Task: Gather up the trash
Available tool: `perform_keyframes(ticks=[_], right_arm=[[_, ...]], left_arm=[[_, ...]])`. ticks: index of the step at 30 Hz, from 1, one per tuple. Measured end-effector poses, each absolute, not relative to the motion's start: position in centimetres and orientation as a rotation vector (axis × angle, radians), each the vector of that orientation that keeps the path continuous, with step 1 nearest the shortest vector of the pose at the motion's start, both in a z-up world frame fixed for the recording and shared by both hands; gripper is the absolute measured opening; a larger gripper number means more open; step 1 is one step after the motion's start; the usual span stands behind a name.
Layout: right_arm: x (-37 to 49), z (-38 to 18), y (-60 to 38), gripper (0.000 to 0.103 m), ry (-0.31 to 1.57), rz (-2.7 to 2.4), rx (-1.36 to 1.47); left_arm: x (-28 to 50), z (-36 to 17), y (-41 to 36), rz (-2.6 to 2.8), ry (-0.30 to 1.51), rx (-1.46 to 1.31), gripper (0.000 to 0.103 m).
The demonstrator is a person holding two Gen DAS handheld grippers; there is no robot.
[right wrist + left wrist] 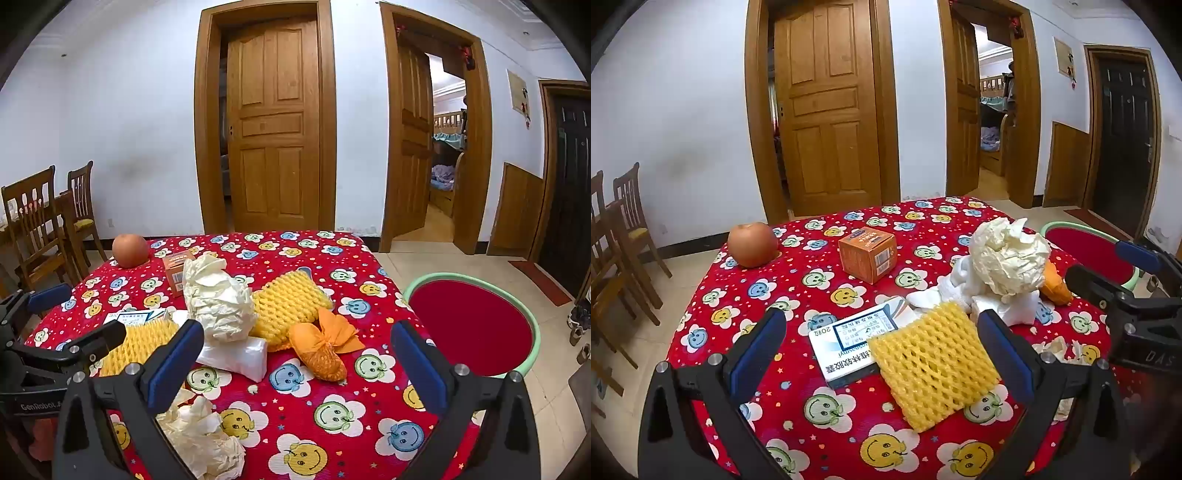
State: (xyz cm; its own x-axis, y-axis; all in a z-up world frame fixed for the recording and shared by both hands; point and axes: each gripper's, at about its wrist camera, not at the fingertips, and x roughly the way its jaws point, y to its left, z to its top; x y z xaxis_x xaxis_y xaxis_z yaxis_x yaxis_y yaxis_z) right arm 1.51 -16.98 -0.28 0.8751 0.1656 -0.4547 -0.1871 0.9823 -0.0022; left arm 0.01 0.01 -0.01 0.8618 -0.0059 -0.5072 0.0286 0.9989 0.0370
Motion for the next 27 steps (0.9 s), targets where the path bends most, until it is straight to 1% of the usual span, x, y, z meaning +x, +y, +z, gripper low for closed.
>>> perform_keyframes(ticks=[27], right_arm=[[1.64, -0.56, -16.82, 0.103, 0.480, 0.185, -0.053]], left_arm=[[-0.19, 0.30, -0.09, -0.017, 0.526, 0.052, 0.101]])
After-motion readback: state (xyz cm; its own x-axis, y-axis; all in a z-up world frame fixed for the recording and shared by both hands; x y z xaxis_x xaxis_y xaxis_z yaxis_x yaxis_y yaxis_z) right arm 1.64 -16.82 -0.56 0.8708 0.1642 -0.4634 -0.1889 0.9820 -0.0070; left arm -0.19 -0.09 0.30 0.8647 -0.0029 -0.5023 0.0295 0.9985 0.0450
